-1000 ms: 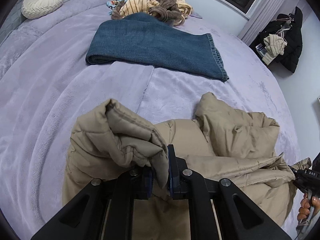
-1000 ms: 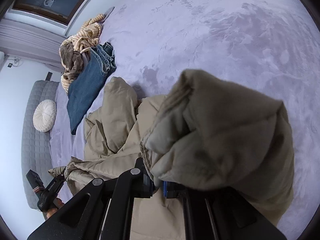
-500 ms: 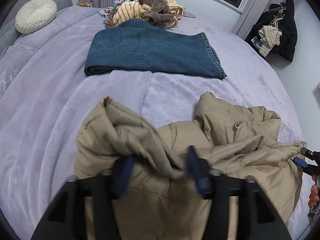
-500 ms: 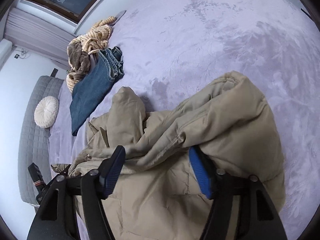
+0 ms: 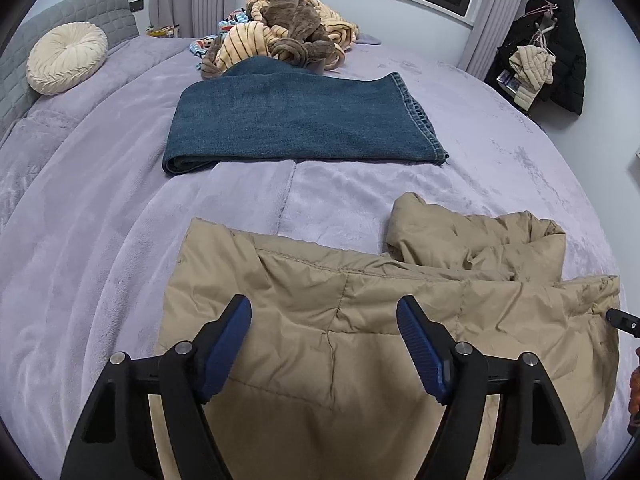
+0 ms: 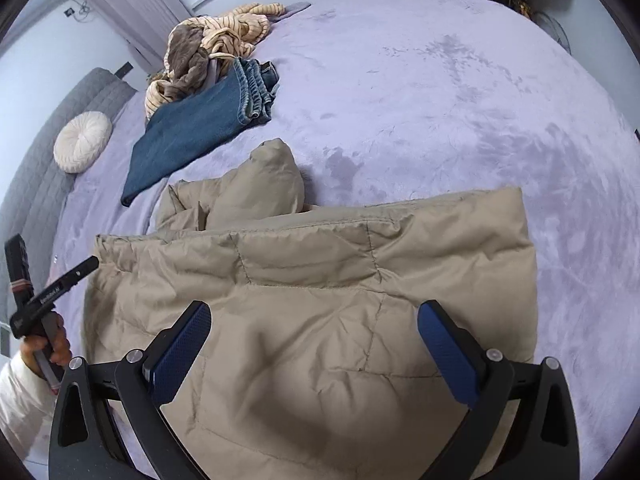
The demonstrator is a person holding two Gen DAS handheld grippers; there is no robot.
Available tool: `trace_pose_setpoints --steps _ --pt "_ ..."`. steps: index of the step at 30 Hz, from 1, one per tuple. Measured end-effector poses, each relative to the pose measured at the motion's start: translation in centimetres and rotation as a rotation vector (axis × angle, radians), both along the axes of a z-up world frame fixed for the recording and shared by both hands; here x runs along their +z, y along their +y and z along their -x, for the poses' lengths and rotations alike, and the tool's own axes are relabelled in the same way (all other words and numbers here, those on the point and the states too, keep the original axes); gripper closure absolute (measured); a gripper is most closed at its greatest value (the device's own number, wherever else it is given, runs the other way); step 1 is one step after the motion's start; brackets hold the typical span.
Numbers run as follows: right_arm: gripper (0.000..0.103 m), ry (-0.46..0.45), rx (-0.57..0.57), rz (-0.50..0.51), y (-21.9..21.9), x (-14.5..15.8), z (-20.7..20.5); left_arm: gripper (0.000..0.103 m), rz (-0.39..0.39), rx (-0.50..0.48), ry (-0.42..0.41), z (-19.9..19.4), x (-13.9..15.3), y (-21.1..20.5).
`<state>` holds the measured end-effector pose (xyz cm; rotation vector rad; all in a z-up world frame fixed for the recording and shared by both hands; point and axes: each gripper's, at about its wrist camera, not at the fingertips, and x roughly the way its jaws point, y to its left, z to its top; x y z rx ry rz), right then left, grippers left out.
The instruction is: Fold large clothes
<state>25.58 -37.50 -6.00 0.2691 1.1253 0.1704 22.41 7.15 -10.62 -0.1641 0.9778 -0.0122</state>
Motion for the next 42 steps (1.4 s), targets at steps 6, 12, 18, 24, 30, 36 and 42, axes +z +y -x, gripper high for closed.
trace_pose_setpoints --steps 6,12,18,24,30,36,42 --pt "0.093 0.091 -0.144 0.064 -3.4 -3.0 -2.0 0.033 -0.047 0.058 0.068 -2.9 -4.6 0.6" --pt "0.103 0.118 -0.201 0.031 -5.5 -7.0 -3.8 0.032 -0.071 0.053 0.069 -5.1 -7.2 -0.3" --pt "0.103 0.114 -0.246 0.028 -6.8 -9.2 -5.3 0.032 -0.052 0.073 0.072 -6.1 -8.0 0.1" --pt "0.1 0.096 -0.253 0.026 -6.6 -7.4 -4.5 0.032 -0.066 0.103 0.074 -4.0 -5.5 1.6" --pt "0.099 0.077 -0.247 0.0 -6.5 -4.5 -1.7 0.032 -0.096 0.101 0.094 -0.4 -3.2 2.3" --pt "0.099 0.068 -0.265 -0.069 -5.5 -2.4 2.4 0.032 -0.068 0.11 0.14 3.8 -2.4 1.7" --pt "0.098 0.101 -0.266 -0.124 -4.0 -1.6 7.2 0.032 -0.061 0.097 0.193 7.9 -1.9 -0.2"
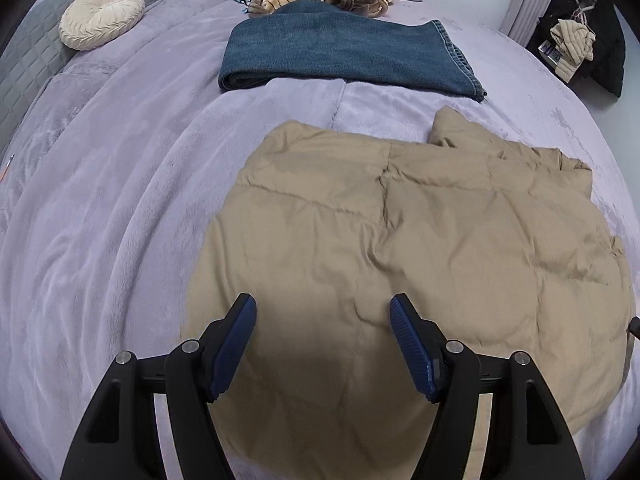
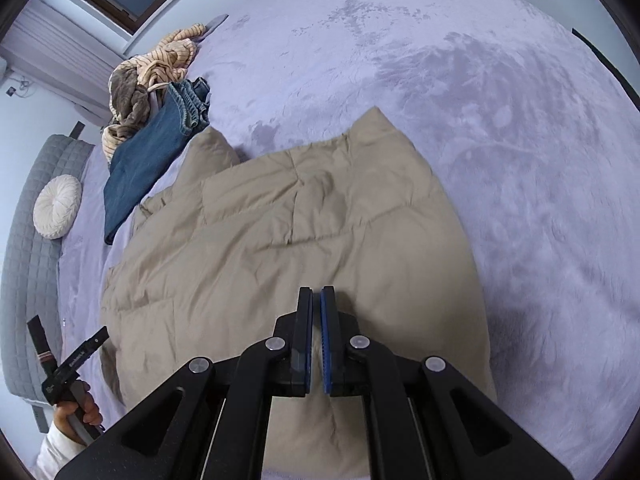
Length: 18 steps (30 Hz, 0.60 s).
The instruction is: Fold large clothes
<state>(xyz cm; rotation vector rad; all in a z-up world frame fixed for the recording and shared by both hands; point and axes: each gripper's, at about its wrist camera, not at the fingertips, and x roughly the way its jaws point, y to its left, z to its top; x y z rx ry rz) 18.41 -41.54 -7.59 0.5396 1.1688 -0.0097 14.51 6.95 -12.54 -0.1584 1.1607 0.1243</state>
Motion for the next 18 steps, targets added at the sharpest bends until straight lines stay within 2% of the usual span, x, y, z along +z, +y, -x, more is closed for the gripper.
trace_pose_setpoints --steps 5,6,7,8,13,17,18 --pt "0.098 0.044 -0.007 -0.044 0.9 -0.3 3.5 0.03 0.047 -0.006 0.012 3.3 0.8 -1.5" --pt "0.097 0.055 -0.009 -0.051 1.0 -0.4 4.1 0.024 0.054 -0.005 0.016 3.6 1.0 -1.7" --pt "0.095 0.064 -0.012 -0.055 1.0 -0.6 4.6 0.011 0.063 0.001 0.016 4.2 1.1 -1.9" --pt "0.094 0.075 -0.014 -0.06 1.1 -0.7 5.1 0.009 0.069 0.007 0.008 4.6 1.3 -2.0" --pt "0.072 0.092 -0.014 -0.078 1.5 -1.1 7.0 0.008 0.07 0.004 0.026 6.0 1.5 -2.9" --pt "0.07 0.097 -0.009 -0.089 1.7 -1.3 7.7 0.008 0.049 -0.002 0.04 6.8 1.3 -3.5" --pt "0.066 0.096 -0.007 -0.094 1.7 -1.4 7.8 0.007 0.042 -0.001 0.042 6.9 1.2 -3.6"
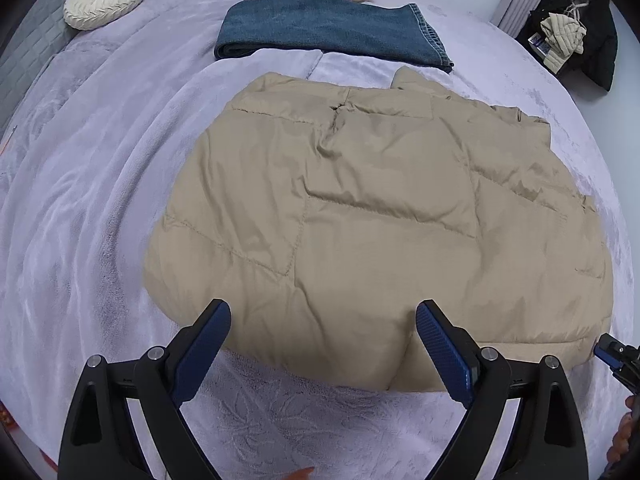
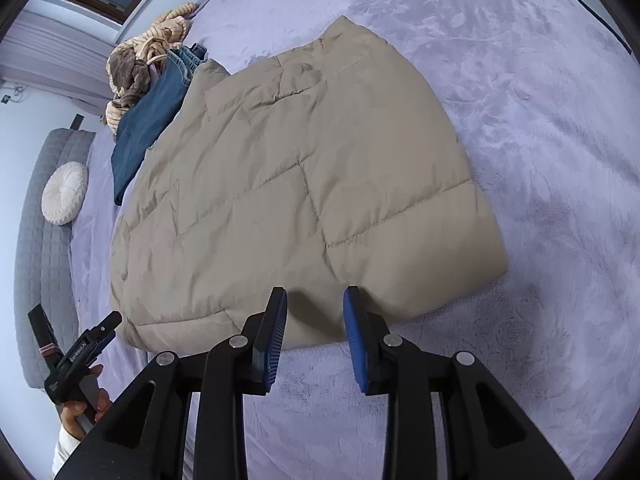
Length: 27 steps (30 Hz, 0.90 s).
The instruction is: Fold large clothes
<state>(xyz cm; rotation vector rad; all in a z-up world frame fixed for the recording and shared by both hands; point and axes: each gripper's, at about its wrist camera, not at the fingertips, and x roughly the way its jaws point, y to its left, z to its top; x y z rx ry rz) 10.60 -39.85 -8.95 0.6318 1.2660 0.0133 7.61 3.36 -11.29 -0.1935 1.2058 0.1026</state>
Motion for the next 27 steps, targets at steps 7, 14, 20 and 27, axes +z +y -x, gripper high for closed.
trace_pose_setpoints --steps 7,14,20,27 --pt "0.04 -0.001 0.003 -0.044 0.1 -1.0 1.1 0.0 -0.019 0.013 0.01 1.6 -0.4 -0.9" --pt "0.02 0.0 -0.022 -0.102 -0.3 -2.4 2.1 0.0 -0.003 0.025 0.054 3.0 -2.0 -1.4" --pt "0.017 -0.015 -0.04 -0.139 -0.2 -3.3 2.8 0.0 0.024 0.017 0.06 3.5 -3.0 -1.0" --pt "0.017 -0.011 -0.092 -0.17 0.1 -4.5 3.4 0.0 0.096 0.03 0.056 3.9 -4.2 0.7"
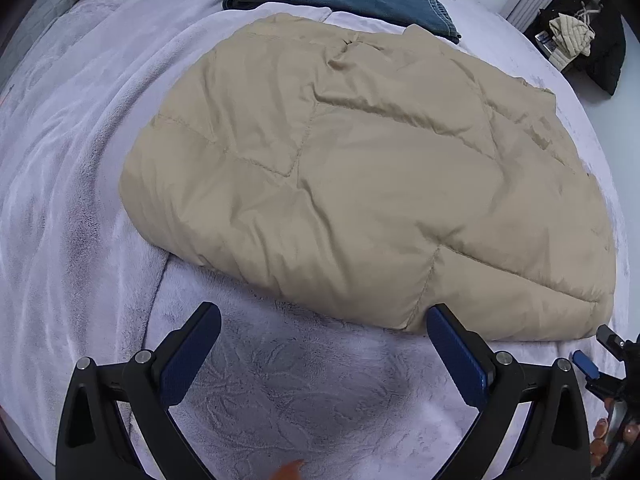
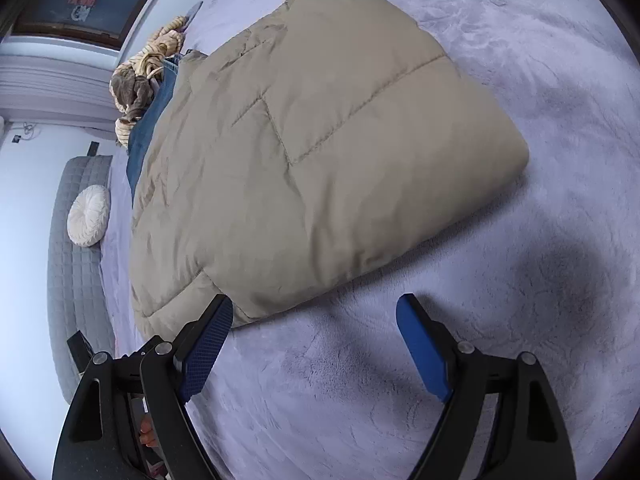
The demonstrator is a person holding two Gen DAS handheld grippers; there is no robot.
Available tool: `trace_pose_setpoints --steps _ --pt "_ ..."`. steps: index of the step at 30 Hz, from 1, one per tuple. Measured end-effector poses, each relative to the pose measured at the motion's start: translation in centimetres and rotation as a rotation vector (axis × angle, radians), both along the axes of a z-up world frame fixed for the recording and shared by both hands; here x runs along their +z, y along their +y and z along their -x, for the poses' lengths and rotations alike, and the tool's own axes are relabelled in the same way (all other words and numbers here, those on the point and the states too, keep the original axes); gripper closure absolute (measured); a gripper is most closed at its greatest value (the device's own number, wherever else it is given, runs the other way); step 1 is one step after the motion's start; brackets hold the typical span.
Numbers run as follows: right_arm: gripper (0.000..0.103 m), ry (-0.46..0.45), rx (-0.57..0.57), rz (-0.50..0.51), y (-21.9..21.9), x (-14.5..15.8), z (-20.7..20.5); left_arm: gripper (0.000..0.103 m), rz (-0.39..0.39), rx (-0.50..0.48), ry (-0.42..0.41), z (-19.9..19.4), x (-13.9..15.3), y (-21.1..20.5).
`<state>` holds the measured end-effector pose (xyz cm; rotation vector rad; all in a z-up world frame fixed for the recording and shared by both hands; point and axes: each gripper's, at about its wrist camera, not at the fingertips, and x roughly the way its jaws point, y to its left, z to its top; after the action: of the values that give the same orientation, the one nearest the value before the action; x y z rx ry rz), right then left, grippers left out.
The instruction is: Fold large clothes
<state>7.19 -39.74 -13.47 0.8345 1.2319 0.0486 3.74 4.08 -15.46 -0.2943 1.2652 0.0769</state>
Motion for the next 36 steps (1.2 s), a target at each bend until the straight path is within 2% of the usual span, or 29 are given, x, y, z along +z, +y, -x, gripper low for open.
trace_pose_setpoints --steps 6,8,13,17,22,27,29,34,36 --pt "0.017 -0.032 -0.092 -0.095 -0.4 -0.9 0.2 0.0 0.059 0.026 -0.005 0.3 -0.3 1.8" --pt "0.0 -0.042 -0.134 -0.134 -0.6 -1.3 -0.2 0.0 0.069 0.025 -0.011 0.3 -0.4 2.1" --pt "0.0 -0.058 -0.188 -0.19 -0.3 -2.1 -1.3 0.0 0.121 0.063 -0.03 0.2 -0.7 3.7" --pt "0.0 -0.072 -0.206 -0.228 -0.3 -2.1 -2.3 0.0 0.227 0.126 -0.04 0.0 -1.5 6.0" --pt "0.0 -0.06 -0.207 -0.241 -0.5 -2.5 -2.7 0.0 0.449 0.228 -0.076 -0.3 -3.3 9.4" --pt "0.0 -0.068 -0.226 -0.289 -1.2 -3.2 -3.3 0.0 0.558 0.31 -0.112 -2.0 -4.8 11.2" --pt "0.0 -0.076 -0.24 -0.323 -1.2 -3.5 -3.8 0.0 0.578 0.315 -0.114 -3.0 -5.3 10.7" --pt "0.0 -0.077 -0.239 -0.363 -0.5 -4.6 -5.7 0.0 0.569 0.343 -0.131 -5.4 -5.8 9.9" --pt "0.0 -0.068 -0.243 -0.375 -0.2 -4.9 -6.1 0.012 0.563 0.368 -0.14 -5.9 -5.9 9.6"
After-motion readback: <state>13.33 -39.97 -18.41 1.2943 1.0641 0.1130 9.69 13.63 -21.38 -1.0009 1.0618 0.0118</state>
